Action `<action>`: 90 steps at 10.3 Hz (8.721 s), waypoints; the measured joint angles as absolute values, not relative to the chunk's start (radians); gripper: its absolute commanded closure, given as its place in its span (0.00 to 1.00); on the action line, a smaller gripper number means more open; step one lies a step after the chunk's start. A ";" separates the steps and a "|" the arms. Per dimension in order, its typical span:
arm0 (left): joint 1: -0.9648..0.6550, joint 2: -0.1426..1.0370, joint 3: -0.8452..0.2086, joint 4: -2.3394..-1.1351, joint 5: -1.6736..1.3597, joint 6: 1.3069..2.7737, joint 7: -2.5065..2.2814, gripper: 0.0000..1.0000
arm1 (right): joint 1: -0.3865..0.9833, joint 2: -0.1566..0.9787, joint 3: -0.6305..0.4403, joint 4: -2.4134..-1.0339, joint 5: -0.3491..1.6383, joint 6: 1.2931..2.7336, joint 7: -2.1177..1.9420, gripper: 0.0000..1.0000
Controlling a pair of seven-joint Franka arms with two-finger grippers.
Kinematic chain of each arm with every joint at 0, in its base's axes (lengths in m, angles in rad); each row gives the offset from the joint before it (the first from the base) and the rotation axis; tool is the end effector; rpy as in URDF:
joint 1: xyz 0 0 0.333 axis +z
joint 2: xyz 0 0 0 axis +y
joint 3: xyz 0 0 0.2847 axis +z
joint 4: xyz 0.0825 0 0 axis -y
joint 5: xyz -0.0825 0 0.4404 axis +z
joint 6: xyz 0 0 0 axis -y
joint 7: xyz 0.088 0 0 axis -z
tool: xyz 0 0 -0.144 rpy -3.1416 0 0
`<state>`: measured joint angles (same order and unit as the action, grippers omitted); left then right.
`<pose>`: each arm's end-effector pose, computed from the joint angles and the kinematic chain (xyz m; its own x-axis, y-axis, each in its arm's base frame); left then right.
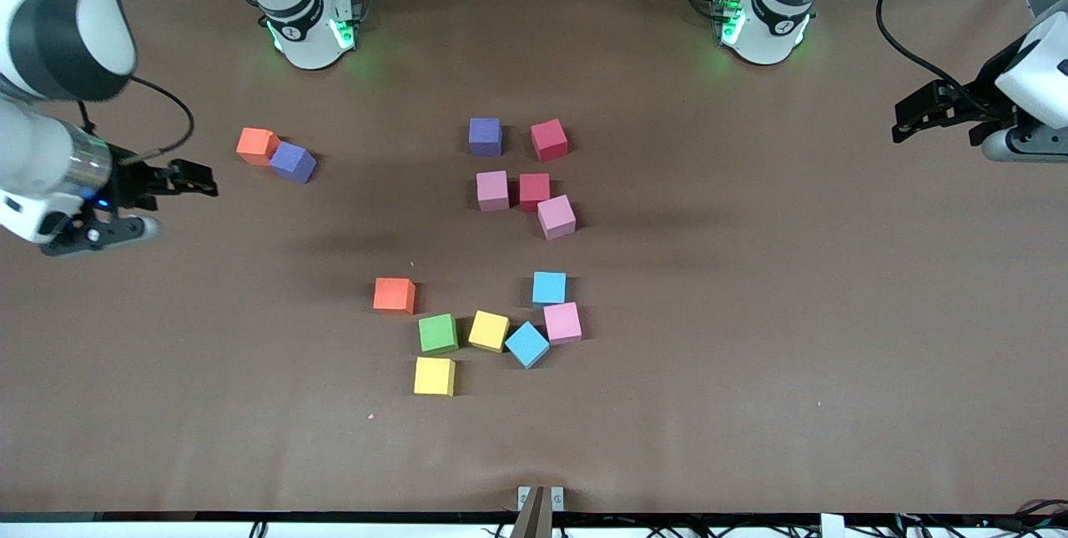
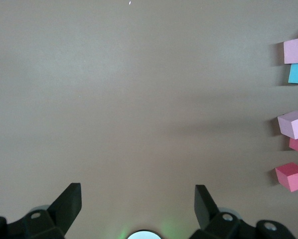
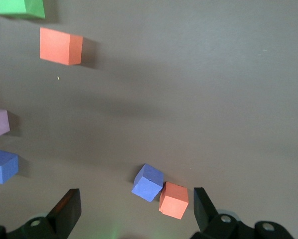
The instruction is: Arrange 11 blocks into digit 3
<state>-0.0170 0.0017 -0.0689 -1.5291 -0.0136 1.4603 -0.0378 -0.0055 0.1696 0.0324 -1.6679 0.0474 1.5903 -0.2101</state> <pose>0.5950 -0.0533 0.5678 0.9963 -0.0494 -0.0709 -0.0487 -0.9988 0.0110 0.6257 0.0229 0.4023 0.9451 0.2337 -0.2286 0.2158 -0.9712 -0.1011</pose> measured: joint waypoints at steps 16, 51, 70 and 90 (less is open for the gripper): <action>-0.033 0.004 -0.099 -1.529 -0.014 1.460 -0.038 0.00 | 0.529 0.258 0.071 -2.114 0.262 2.015 0.093 0.00; -0.031 0.004 -0.099 -1.529 -0.014 1.460 -0.038 0.00 | 0.760 0.319 0.056 -2.251 0.532 2.345 0.641 0.00; -0.030 0.004 -0.099 -1.529 -0.014 1.460 -0.038 0.00 | 0.836 0.365 0.058 -2.200 0.523 2.411 0.586 0.93; -0.029 0.004 -0.099 -1.529 -0.014 1.460 -0.038 0.00 | 0.828 0.407 0.045 -2.082 0.495 2.337 0.594 0.00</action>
<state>-0.0293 0.0036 -0.0987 -1.5293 -0.0136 1.4596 -0.0378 0.8278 0.4075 0.0451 -2.0819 0.4951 2.3370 0.5941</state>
